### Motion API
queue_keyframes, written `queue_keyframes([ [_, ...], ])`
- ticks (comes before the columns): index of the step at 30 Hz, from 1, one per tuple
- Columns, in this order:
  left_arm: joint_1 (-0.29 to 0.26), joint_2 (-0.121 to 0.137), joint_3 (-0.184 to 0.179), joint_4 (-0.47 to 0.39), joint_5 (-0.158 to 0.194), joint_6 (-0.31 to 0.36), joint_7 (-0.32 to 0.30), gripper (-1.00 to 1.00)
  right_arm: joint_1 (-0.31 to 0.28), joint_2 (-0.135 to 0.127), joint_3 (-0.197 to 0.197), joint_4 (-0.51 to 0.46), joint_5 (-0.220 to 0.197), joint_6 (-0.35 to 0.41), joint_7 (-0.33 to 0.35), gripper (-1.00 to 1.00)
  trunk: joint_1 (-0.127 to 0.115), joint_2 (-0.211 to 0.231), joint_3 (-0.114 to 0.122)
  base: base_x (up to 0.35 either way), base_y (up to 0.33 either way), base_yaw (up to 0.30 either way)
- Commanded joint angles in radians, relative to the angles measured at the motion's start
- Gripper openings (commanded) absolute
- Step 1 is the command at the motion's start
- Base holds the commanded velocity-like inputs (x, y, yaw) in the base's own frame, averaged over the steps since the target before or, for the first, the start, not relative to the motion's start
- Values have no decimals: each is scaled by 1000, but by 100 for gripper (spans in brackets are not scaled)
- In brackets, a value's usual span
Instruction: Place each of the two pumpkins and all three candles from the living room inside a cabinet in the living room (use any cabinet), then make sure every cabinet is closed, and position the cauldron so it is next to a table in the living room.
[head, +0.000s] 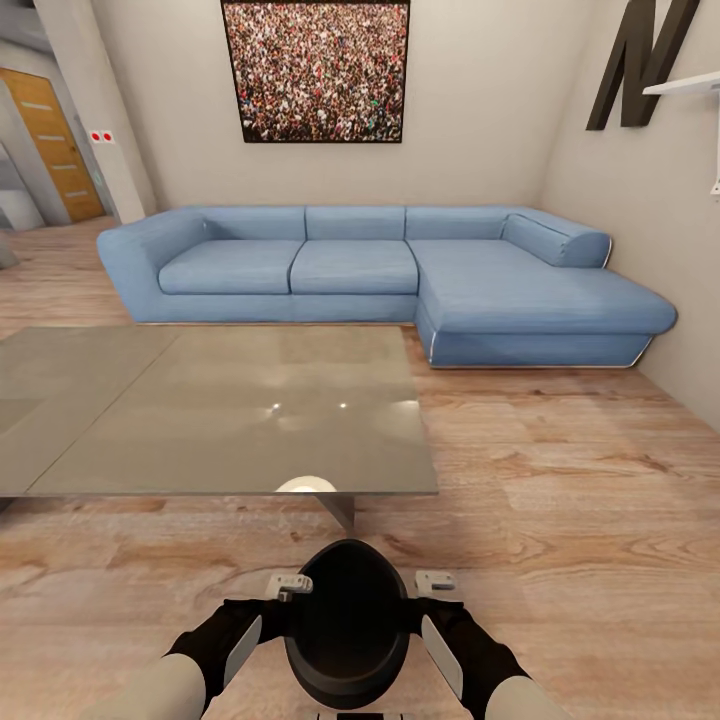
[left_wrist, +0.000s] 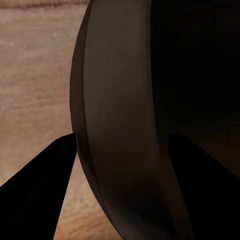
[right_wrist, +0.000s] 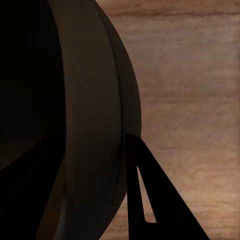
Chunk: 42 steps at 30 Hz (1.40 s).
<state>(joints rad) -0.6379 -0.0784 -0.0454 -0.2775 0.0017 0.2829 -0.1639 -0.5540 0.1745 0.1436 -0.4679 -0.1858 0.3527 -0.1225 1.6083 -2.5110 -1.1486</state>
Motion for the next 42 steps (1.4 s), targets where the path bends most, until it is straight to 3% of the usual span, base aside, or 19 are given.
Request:
queue_keyframes([
  [1,1,0,-2,1,-23,2,-4,-100,0,0,12,-5,-28,-61,14,-100,13,0,-1,3,0,0],
  [5,1,0,-2,1,-23,2,-3,-100,0,0,12,-5,-28,-61,14,-100,13,0,-1,1,0,0],
  [6,1,0,-2,1,-23,2,-3,100,0,0,12,-5,-28,-61,14,100,13,0,-1,0,0,0],
  [27,1,0,-2,1,-23,2,-4,100,0,0,13,-5,-28,-61,15,100,13,0,-1,0,0,0],
  [32,1,0,-2,1,-23,2,-4,100,0,0,13,-5,-28,-61,15,100,11,1,18,0,0,0],
  [39,1,0,-2,1,-23,2,-4,100,0,0,13,-5,-28,-60,15,100,11,1,18,0,0,0],
  [42,1,0,-2,1,-23,2,-4,100,0,0,12,-5,-28,-60,15,100,9,2,30,0,0,0],
])
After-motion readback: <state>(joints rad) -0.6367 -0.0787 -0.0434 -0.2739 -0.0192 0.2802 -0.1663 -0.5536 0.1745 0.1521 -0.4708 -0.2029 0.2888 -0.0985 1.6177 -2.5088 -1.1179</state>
